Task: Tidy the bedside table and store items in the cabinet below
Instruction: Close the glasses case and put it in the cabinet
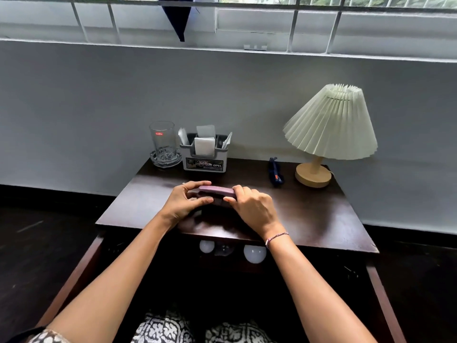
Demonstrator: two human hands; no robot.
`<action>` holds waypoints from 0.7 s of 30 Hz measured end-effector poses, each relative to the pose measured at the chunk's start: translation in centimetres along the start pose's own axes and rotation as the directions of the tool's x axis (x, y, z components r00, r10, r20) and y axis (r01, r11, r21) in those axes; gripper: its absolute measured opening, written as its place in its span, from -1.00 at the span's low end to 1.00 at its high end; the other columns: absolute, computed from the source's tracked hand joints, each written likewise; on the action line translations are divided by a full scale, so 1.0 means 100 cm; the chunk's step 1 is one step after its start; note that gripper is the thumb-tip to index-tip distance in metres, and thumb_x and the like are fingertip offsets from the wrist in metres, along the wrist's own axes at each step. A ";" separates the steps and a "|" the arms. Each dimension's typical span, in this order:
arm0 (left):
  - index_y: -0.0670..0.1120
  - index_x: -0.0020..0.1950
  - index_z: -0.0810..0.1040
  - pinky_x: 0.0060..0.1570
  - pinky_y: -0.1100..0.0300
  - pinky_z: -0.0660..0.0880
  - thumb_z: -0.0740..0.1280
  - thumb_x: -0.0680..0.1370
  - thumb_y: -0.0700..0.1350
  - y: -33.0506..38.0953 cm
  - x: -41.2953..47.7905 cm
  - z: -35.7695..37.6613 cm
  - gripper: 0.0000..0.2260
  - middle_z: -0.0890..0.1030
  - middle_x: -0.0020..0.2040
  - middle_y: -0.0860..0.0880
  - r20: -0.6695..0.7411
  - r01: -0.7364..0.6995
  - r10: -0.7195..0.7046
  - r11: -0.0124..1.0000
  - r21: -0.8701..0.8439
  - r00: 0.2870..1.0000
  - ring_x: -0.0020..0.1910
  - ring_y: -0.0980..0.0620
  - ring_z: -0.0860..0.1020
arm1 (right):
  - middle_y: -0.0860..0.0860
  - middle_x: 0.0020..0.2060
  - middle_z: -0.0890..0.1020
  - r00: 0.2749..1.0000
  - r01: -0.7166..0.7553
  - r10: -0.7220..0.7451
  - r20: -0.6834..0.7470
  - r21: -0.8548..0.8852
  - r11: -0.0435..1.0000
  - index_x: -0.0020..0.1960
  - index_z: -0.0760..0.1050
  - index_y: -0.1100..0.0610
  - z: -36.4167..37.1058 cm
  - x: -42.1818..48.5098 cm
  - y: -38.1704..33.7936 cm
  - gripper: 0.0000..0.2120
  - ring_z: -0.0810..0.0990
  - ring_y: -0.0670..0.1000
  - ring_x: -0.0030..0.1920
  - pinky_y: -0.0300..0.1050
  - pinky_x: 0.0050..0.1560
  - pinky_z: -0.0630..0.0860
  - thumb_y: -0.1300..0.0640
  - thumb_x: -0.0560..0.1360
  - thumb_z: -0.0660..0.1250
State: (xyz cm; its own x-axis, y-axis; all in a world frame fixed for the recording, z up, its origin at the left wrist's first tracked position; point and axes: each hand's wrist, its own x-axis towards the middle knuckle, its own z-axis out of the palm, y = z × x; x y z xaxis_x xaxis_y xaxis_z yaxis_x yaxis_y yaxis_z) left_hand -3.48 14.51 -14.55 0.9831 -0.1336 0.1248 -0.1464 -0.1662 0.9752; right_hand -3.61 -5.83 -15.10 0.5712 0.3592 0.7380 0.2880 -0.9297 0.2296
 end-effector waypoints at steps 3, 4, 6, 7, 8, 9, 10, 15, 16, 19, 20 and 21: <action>-0.05 0.30 0.49 -0.11 0.49 0.48 0.51 0.31 -0.34 -0.001 0.002 -0.001 -0.41 0.59 0.00 0.08 0.047 -0.022 0.019 0.998 0.066 0.999 -0.15 0.34 0.58 | -0.06 -0.43 0.58 0.998 -0.056 0.056 0.019 0.028 0.998 -0.19 0.55 0.04 -0.003 -0.001 0.002 -0.61 0.55 -0.06 -0.48 -0.21 -0.55 0.41 -0.18 0.52 0.09; -0.07 0.30 0.49 -0.13 0.51 0.46 0.52 0.30 -0.33 -0.002 0.003 -0.001 -0.40 0.58 -0.03 0.08 0.046 -0.026 0.023 0.997 0.076 0.999 -0.17 0.38 0.57 | -0.06 -0.40 0.59 0.996 -0.087 0.085 0.030 0.079 0.993 -0.17 0.56 0.04 -0.004 -0.001 0.002 -0.64 0.57 -0.05 -0.45 -0.21 -0.52 0.44 -0.19 0.51 0.15; -0.09 0.29 0.50 -0.14 0.50 0.47 0.54 0.29 -0.31 -0.002 0.004 0.000 -0.41 0.60 -0.02 0.04 0.038 -0.035 0.031 0.995 0.090 0.999 -0.18 0.35 0.58 | -0.05 -0.30 0.64 0.987 -0.151 0.137 0.081 0.208 0.966 -0.07 0.58 0.06 -0.005 -0.003 0.005 -0.68 0.62 -0.02 -0.31 -0.18 -0.39 0.51 -0.18 0.46 0.28; -0.10 0.28 0.51 -0.11 0.47 0.50 0.54 0.29 -0.31 -0.002 0.005 0.000 -0.42 0.61 0.01 -0.01 0.033 -0.035 0.033 0.995 0.091 0.999 -0.14 0.29 0.59 | -0.03 -0.21 0.65 0.980 -0.175 0.141 0.140 0.269 0.947 0.00 0.56 0.08 -0.004 -0.004 0.006 -0.66 0.63 0.00 -0.22 -0.15 -0.27 0.54 -0.18 0.45 0.31; -0.12 0.27 0.52 -0.07 0.45 0.52 0.54 0.29 -0.32 -0.002 0.005 -0.001 -0.43 0.62 0.03 -0.07 0.026 -0.034 0.032 0.996 0.086 0.999 -0.10 0.19 0.60 | -0.01 -0.10 0.65 0.966 -0.197 0.127 0.224 0.327 0.924 0.09 0.53 0.09 -0.003 -0.004 0.007 -0.62 0.61 0.01 -0.11 -0.12 -0.14 0.54 -0.18 0.45 0.30; -0.13 0.26 0.52 -0.05 0.44 0.53 0.53 0.29 -0.34 -0.002 0.005 -0.002 -0.44 0.63 0.04 -0.12 0.020 -0.032 0.031 0.996 0.077 0.999 -0.07 0.11 0.60 | 0.01 -0.01 0.62 0.944 -0.224 0.103 0.314 0.378 0.898 0.16 0.49 0.09 -0.003 -0.003 0.008 -0.58 0.58 0.02 -0.01 -0.10 -0.02 0.53 -0.18 0.46 0.29; -0.15 0.25 0.52 -0.07 0.45 0.53 0.53 0.29 -0.36 -0.002 0.005 -0.001 -0.45 0.63 0.04 -0.16 0.015 -0.031 0.030 0.997 0.071 0.999 -0.07 0.08 0.60 | 0.01 0.07 0.59 0.920 -0.253 0.082 0.383 0.420 0.872 0.22 0.44 0.09 -0.002 -0.002 0.009 -0.55 0.54 0.02 0.07 -0.09 0.08 0.50 -0.18 0.47 0.28; -0.20 0.25 0.52 -0.07 0.48 0.52 0.53 0.27 -0.39 -0.004 0.007 -0.001 -0.44 0.62 0.05 -0.21 -0.005 -0.035 0.035 0.997 0.071 0.999 -0.04 0.01 0.58 | 0.05 0.16 0.52 0.865 -0.372 0.078 0.496 0.529 0.762 0.28 0.40 0.13 -0.003 0.001 0.010 -0.49 0.43 0.03 0.18 -0.18 0.26 0.34 -0.12 0.44 0.36; -0.20 0.25 0.51 -0.06 0.48 0.52 0.53 0.27 -0.39 -0.004 0.008 -0.001 -0.43 0.62 0.05 -0.22 -0.008 -0.036 0.037 0.997 0.072 0.999 -0.04 0.01 0.58 | 0.06 0.16 0.50 0.857 -0.396 0.088 0.509 0.538 0.744 0.28 0.40 0.14 -0.003 0.001 0.010 -0.48 0.42 0.03 0.19 -0.18 0.27 0.34 -0.10 0.42 0.38; -0.20 0.26 0.50 -0.06 0.49 0.51 0.54 0.26 -0.38 -0.007 0.011 -0.001 -0.41 0.61 0.09 -0.22 -0.013 -0.049 0.050 0.995 0.087 0.999 -0.03 0.03 0.57 | 0.09 0.15 0.45 0.826 -0.496 0.159 0.542 0.562 0.662 0.27 0.42 0.14 -0.003 0.002 0.014 -0.45 0.39 0.02 0.23 -0.15 0.34 0.30 -0.05 0.38 0.46; -0.20 0.27 0.50 -0.06 0.49 0.51 0.54 0.26 -0.38 -0.008 0.011 -0.001 -0.41 0.61 0.11 -0.23 -0.014 -0.052 0.054 0.995 0.089 0.998 -0.02 0.03 0.57 | 0.09 0.15 0.44 0.815 -0.531 0.190 0.547 0.574 0.624 0.26 0.43 0.14 -0.003 0.001 0.016 -0.45 0.40 0.01 0.23 -0.15 0.35 0.30 -0.02 0.36 0.48; -0.20 0.27 0.50 -0.06 0.49 0.51 0.54 0.26 -0.38 -0.009 0.012 -0.001 -0.41 0.60 0.13 -0.23 -0.014 -0.053 0.054 0.995 0.086 0.998 -0.01 0.03 0.57 | 0.09 0.15 0.45 0.805 -0.562 0.218 0.551 0.592 0.578 0.26 0.45 0.14 -0.004 0.000 0.018 -0.46 0.43 0.00 0.23 -0.16 0.35 0.31 0.02 0.34 0.50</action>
State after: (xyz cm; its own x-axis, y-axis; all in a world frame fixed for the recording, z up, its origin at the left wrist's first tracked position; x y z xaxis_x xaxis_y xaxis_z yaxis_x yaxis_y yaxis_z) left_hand -2.19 14.64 -15.25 0.9751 -0.1289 0.1802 -0.2072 -0.2424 0.9478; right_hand -3.41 -7.52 -14.45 0.9466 0.1313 0.2944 0.3003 -0.6913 -0.6572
